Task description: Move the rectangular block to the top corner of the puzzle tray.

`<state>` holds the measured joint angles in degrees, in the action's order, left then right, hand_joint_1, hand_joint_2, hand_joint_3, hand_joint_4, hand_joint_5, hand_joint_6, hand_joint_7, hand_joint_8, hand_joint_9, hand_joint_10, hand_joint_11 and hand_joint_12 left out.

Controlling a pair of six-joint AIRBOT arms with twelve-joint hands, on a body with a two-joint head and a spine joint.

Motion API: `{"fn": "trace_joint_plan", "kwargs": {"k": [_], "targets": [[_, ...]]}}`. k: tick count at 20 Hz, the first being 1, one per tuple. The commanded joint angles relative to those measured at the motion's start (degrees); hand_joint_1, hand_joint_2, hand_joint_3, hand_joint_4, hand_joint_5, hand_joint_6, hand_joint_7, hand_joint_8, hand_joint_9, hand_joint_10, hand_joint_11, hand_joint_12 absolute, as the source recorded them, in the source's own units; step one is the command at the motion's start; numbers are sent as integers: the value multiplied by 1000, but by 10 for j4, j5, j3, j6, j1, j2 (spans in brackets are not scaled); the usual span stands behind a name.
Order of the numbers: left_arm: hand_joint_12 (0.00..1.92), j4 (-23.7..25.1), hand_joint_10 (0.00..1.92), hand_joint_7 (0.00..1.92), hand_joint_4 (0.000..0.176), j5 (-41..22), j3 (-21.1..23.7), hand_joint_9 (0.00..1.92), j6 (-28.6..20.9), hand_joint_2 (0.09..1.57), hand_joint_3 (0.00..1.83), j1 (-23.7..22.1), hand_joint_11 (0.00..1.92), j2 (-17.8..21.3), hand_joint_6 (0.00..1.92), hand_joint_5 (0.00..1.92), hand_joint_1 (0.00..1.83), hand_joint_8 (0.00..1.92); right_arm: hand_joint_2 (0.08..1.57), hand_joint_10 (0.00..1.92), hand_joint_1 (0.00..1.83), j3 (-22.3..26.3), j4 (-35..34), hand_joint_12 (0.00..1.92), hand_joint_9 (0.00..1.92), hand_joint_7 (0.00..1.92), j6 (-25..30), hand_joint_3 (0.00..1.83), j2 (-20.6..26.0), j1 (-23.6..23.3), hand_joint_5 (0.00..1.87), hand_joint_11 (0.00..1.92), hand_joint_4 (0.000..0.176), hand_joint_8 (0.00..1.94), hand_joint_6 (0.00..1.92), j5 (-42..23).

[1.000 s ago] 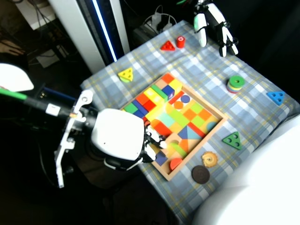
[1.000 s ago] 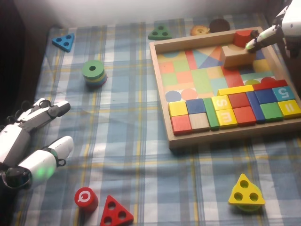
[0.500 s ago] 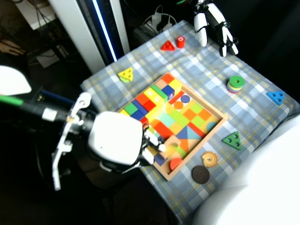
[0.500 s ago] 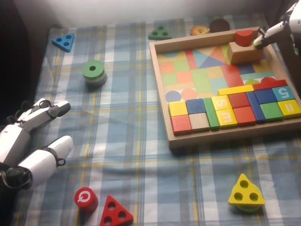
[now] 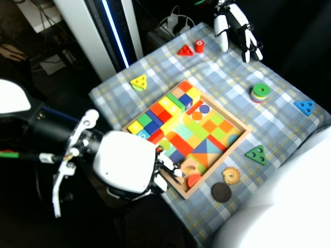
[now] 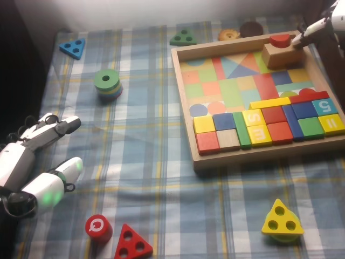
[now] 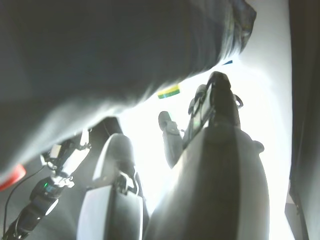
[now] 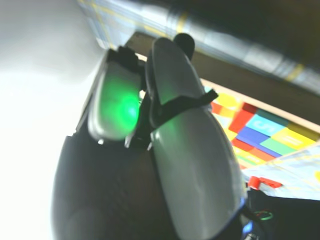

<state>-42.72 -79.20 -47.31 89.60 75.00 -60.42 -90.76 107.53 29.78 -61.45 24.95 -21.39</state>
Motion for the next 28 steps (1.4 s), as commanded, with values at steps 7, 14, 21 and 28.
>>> {"fn": "trace_joint_plan", "kwargs": {"k": [7, 14, 21, 28], "targets": [[0, 21, 2, 75, 96, -66, 0, 67, -7, 1352, 0, -3, 0, 3, 3, 458, 733, 2, 952, 1921, 1413, -25, 7, 1921, 1547, 806, -8, 627, -19, 2, 440, 1671, 0, 1716, 8, 22], [0, 21, 5, 70, 103, -67, 0, 78, -7, 1360, 0, -3, 0, 3, 0, 457, 699, 0, 1135, 1921, 1681, -28, -5, 1921, 1549, 1354, -8, 35, -21, 2, 492, 1651, 0, 1941, 8, 25], [0, 21, 1, 73, 94, -67, 1, 67, -7, 1363, 2, -3, 0, 4, 1, 460, 660, 1, 1138, 1921, 1706, -28, -7, 1921, 1407, 1163, -8, 7, -14, 2, 449, 1534, 0, 1941, 9, 32], [0, 21, 0, 65, 92, -67, 1, 65, -7, 1370, 3, -2, 0, 3, 1, 455, 656, 1, 1133, 1921, 1697, -27, -11, 1921, 1368, 1125, -8, 0, -16, 2, 456, 1498, 0, 1941, 2, 35]]}}
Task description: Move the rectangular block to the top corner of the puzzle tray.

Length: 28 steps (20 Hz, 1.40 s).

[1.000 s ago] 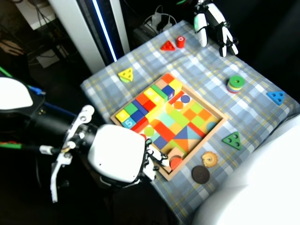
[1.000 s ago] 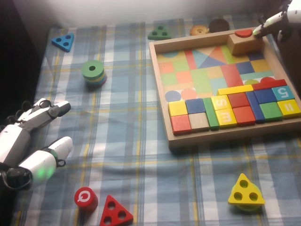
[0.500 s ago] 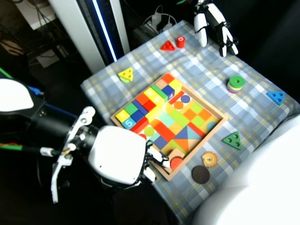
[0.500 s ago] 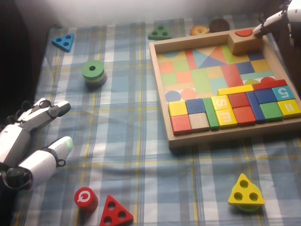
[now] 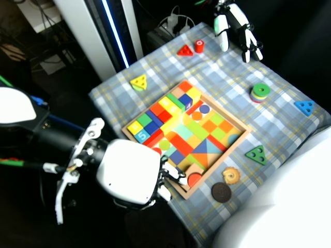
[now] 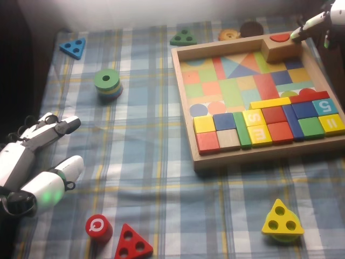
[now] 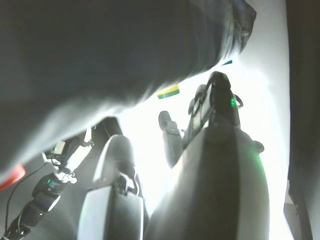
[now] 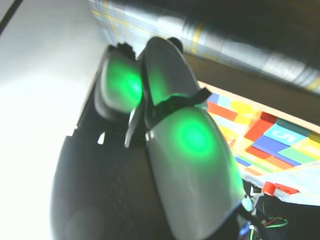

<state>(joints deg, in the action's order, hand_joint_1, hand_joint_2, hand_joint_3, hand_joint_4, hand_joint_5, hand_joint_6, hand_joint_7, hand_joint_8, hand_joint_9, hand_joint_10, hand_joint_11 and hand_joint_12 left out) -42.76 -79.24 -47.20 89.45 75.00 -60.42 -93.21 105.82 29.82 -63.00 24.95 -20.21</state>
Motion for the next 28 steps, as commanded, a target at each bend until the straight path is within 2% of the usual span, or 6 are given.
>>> {"fn": "trace_joint_plan", "kwargs": {"k": [1, 11, 12, 14, 18, 28], "targets": [[0, 22, 5, 73, 89, -67, 0, 78, -5, 1365, 0, -2, 0, 3, 3, 462, 687, 4, 1151, 1921, 1693, 1, 3, 1921, 1425, 1195, -8, 6, 0, 2, 437, 1544, 0, 1941, 6, 25], [0, 21, 4, 71, 97, -67, 0, 80, -6, 1377, 5, -1, 0, 3, 2, 447, 636, 1, 1159, 1921, 1796, 24, -23, 1921, 1556, 1309, -8, 6, 13, -3, 385, 1645, 0, 1941, 7, 36], [0, 21, 1, 80, 69, -67, 0, 69, -6, 1376, 1, -1, 0, 3, 4, 458, 674, 2, 1174, 1921, 1778, 31, -28, 1921, 1498, 1187, -9, 11, 20, -9, 384, 1586, 0, 1941, 3, 38], [0, 21, 1, 75, 81, -67, 0, 69, -6, 1373, 0, -1, 0, 3, 1, 451, 677, 0, 1175, 1921, 1801, 41, -29, 1921, 1416, 999, -12, 9, 33, -31, 358, 1517, 0, 1941, 5, 39], [0, 21, 4, 74, 82, -68, 0, 77, -6, 1373, 0, 0, 0, 3, 3, 456, 652, 3, 1190, 1921, 1676, 48, -141, 1921, 1491, 1131, -96, 6, 48, -35, 332, 1562, 0, 1941, 2, 42], [0, 19, 6, 88, 74, -69, -1, 75, -8, 1371, 0, 1, 0, 4, 7, 471, 678, 7, 1155, 1921, 1766, 104, -148, 1921, 1578, 1270, -107, 0, 85, -9, 356, 1641, 0, 1941, 8, 40]]}}
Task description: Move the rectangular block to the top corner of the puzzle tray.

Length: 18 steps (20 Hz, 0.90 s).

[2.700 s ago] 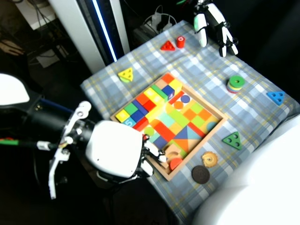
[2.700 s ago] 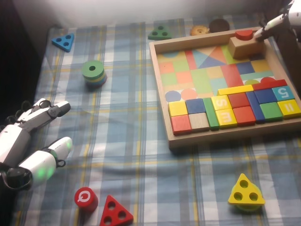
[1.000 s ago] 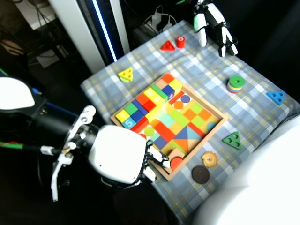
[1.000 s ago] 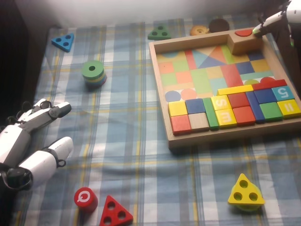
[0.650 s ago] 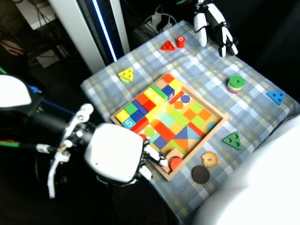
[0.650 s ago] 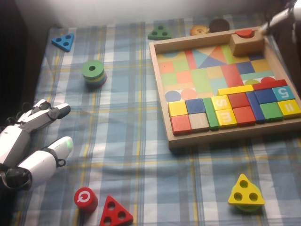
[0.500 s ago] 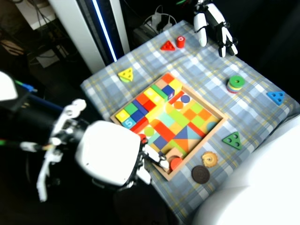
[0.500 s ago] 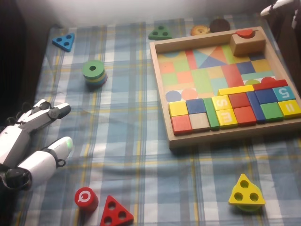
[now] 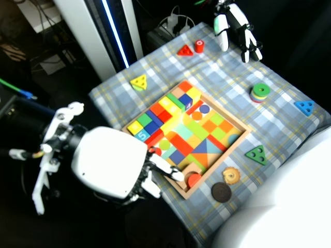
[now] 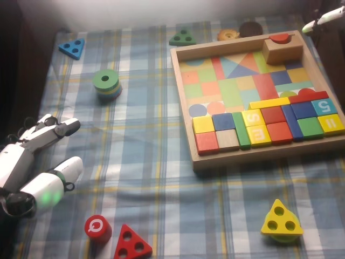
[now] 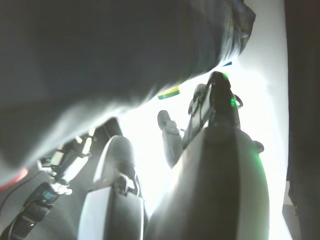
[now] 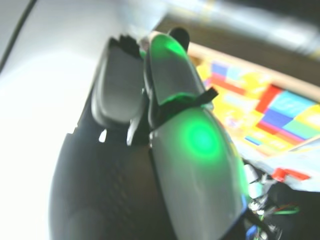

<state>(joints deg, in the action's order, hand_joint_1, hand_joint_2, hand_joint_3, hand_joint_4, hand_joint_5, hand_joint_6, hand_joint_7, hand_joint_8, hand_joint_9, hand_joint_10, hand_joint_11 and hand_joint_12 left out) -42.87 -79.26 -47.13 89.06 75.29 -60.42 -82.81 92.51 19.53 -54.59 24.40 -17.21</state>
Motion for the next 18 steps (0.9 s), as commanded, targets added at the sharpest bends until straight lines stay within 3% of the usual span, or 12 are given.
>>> {"fn": "trace_joint_plan", "kwargs": {"k": [1, 3, 4, 5, 6, 7, 8, 10, 11, 12, 14, 18], "targets": [[0, 20, 4, 86, 87, -69, -1, 71, -4, 1372, 0, -2, 0, 4, 4, 467, 665, 4, 1155, 1921, 1759, 0, -15, 1921, 1570, 1271, -4, 0, 0, 1, 365, 1634, 0, 1941, 6, 10], [0, 21, 2, 92, 86, -70, -1, 70, -4, 1367, 0, -2, 0, 4, 1, 465, 713, 3, 1174, 1921, 1742, -1, -15, 1921, 1615, 1355, -4, 2, -7, 20, 378, 1667, 0, 1941, 5, 9], [0, 20, 6, 102, 82, -70, -1, 82, -4, 1359, 0, -2, 0, 4, 4, 474, 755, 5, 1184, 1921, 1746, -3, -14, 1921, 1568, 1043, -4, 4, -12, 25, 365, 1636, 0, 1836, 4, 9], [0, 20, 2, 88, 89, -70, -1, 74, -4, 1364, 0, -2, 0, 4, 2, 463, 719, 3, 1206, 1921, 1435, -7, -14, 1921, 1471, 823, -4, 18, -20, 29, 374, 1557, 0, 1509, 4, 7], [0, 20, 2, 88, 89, -70, -1, 74, -4, 1364, 0, -2, 0, 4, 2, 463, 719, 3, 1206, 1921, 1435, -10, -14, 1921, 1471, 823, -4, 18, -24, 32, 374, 1557, 0, 1509, 4, 6], [0, 20, 4, 86, 75, -70, -1, 82, -4, 1372, 3, -2, 0, 4, 2, 464, 688, 2, 1106, 1921, 1611, -14, -14, 1921, 1431, 1010, -4, 217, -30, 35, 424, 1532, 0, 1882, 4, 6], [0, 20, 4, 91, 76, -70, -1, 83, -4, 1369, 1, -2, 0, 4, 3, 468, 699, 3, 1151, 1921, 1633, -16, -14, 1921, 1414, 1100, -4, 105, -34, 37, 446, 1530, 0, 1929, 1, 4], [0, 20, 0, 95, 67, -70, -1, 76, -4, 1365, 0, -2, 0, 4, 5, 476, 732, 2, 1189, 1921, 1605, -22, -14, 1921, 1452, 1181, -4, 31, -41, 39, 475, 1551, 0, 1941, 5, 4], [0, 20, 0, 81, 74, -70, -1, 61, -4, 1369, 1, -2, 0, 4, 0, 464, 734, 0, 1194, 1921, 1629, -28, -14, 1921, 1467, 1198, -4, 23, -46, 39, 469, 1560, 0, 1941, 2, 4], [0, 20, 1, 81, 66, -70, -1, 60, -5, 1367, 0, -2, 0, 4, 3, 469, 749, 1, 1201, 1921, 1617, -38, -14, 1921, 1487, 1225, -4, 17, -53, 40, 447, 1574, 0, 1941, 1, 4], [0, 20, 5, 88, 72, -70, 0, 75, -5, 1368, 1, -2, 0, 4, 0, 466, 724, 2, 1191, 1921, 1640, -45, -15, 1921, 1566, 1328, -4, 6, -59, 40, 430, 1634, 0, 1941, 4, 4], [0, 20, 2, 88, 63, -71, 0, 71, -6, 1373, 2, -2, 0, 3, 2, 471, 740, 1, 1190, 1921, 1686, -68, -15, 1921, 1653, 1433, -4, 2, -77, 42, 393, 1716, 0, 1941, 3, 4]]}}
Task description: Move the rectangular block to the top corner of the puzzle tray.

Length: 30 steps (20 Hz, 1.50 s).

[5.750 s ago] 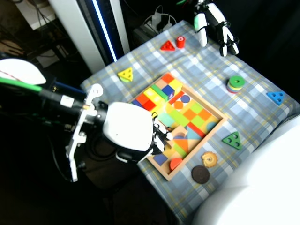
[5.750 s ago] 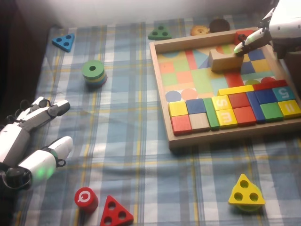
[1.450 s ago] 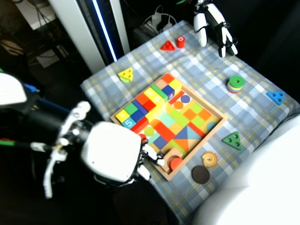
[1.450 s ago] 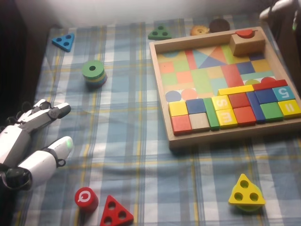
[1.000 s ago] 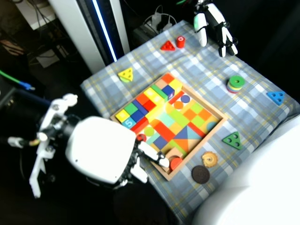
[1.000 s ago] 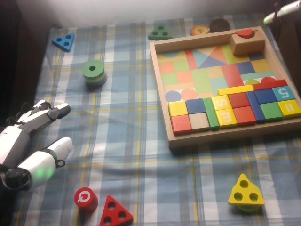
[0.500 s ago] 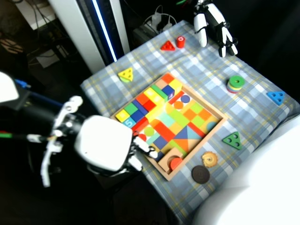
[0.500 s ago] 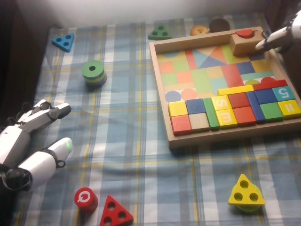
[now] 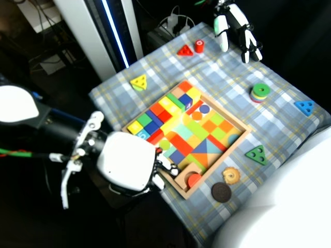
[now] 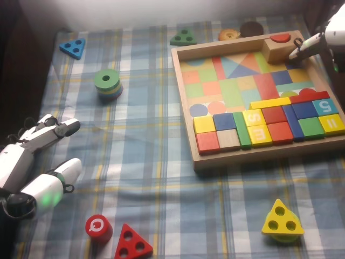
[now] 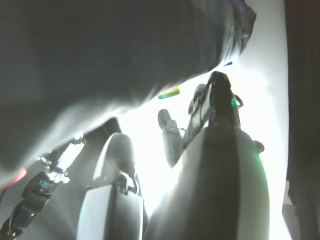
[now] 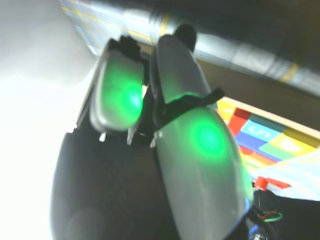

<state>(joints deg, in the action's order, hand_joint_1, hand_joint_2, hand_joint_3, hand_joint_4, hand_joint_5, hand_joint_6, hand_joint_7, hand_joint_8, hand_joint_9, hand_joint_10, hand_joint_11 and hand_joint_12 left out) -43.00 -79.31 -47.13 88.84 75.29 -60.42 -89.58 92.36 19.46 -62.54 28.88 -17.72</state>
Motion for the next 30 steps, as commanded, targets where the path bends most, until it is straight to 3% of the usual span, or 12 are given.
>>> {"fn": "trace_joint_plan", "kwargs": {"k": [1, 4, 5, 6, 9, 20, 21, 22, 23, 24, 26, 30], "targets": [[0, 22, 0, 83, 68, -70, 0, 68, -3, 1366, 0, -1, 0, 3, 1, 470, 764, 0, 1196, 1921, 1677, -6, -13, 1921, 1626, 1344, -3, 3, -3, -3, 350, 1713, 0, 1941, 2, 9], [0, 22, 2, 99, 42, -70, 0, 71, -3, 1375, 2, -1, 0, 3, 3, 481, 732, 4, 1188, 1921, 1627, -11, -13, 1921, 1562, 1314, -3, 1, -9, -3, 339, 1647, 0, 1941, 0, 9], [0, 22, 5, 105, 43, -70, 0, 81, -3, 1368, 0, -1, 0, 3, 5, 489, 755, 5, 1188, 1921, 1616, -11, -13, 1921, 1557, 1311, -3, 0, -10, -3, 337, 1648, 0, 1941, 0, 9], [0, 22, 1, 87, 67, -70, 0, 72, -3, 1370, 0, -1, 0, 3, 1, 474, 728, 2, 1168, 1921, 1617, -12, -13, 1921, 1604, 1369, -3, 0, -10, -3, 358, 1682, 0, 1941, 6, 9], [0, 22, 4, 96, 51, -70, 0, 83, -3, 1366, 0, -1, 0, 3, 6, 494, 737, 3, 1166, 1921, 1683, -6, -17, 1921, 1557, 1335, -3, 0, -2, -3, 360, 1649, 0, 1941, 9, 6], [0, 20, 3, 81, 84, -71, 0, 76, -4, 1371, 0, 0, 0, 3, 1, 464, 702, 2, 1202, 1921, 1654, 103, -51, 1921, 1492, 1247, -24, 0, 87, -15, 393, 1589, 0, 1941, 3, 2], [0, 19, 4, 82, 87, -73, 0, 79, -4, 1372, 0, 1, 0, 3, 1, 466, 697, 2, 1185, 1921, 1709, 119, -130, 1921, 1508, 1234, -86, 0, 100, -16, 411, 1604, 0, 1941, 7, -3], [0, 18, 5, 87, 70, -75, 0, 83, -4, 1369, 0, 3, 0, 3, 3, 472, 713, 3, 1178, 1921, 1762, 137, -214, 1921, 1522, 1224, -159, 0, 113, -8, 401, 1610, 0, 1941, 2, -10], [0, 18, 3, 85, 74, -78, 1, 81, -5, 1363, 0, 5, 0, 4, 2, 473, 729, 2, 1133, 1921, 1347, 160, -335, 1921, 1422, 677, -267, 338, 130, 2, 399, 1494, 0, 1672, 1, -23], [0, 17, 7, 96, 77, -80, 1, 90, -5, 1363, 0, 6, 0, 5, 5, 481, 733, 6, 1146, 1921, 1605, 171, -392, 1921, 1479, 1013, -328, 186, 137, 11, 368, 1539, 0, 1887, 0, -37], [0, 15, 0, 94, 72, -83, 1, 67, -5, 1367, 0, 7, 0, 5, 3, 482, 755, 2, 1215, 1921, 1653, 204, -575, 1921, 1516, 1262, -475, 48, 154, 56, 349, 1558, 0, 1939, 1, -101], [0, 7, 4, 77, 90, -87, 4, 67, -8, 1367, 0, 11, 0, 6, 3, 478, 737, 1, 1209, 1921, 1659, 265, -852, 1921, 1533, 1310, -671, 8, 179, 200, 403, 1557, 0, 1941, 14, -264]]}}
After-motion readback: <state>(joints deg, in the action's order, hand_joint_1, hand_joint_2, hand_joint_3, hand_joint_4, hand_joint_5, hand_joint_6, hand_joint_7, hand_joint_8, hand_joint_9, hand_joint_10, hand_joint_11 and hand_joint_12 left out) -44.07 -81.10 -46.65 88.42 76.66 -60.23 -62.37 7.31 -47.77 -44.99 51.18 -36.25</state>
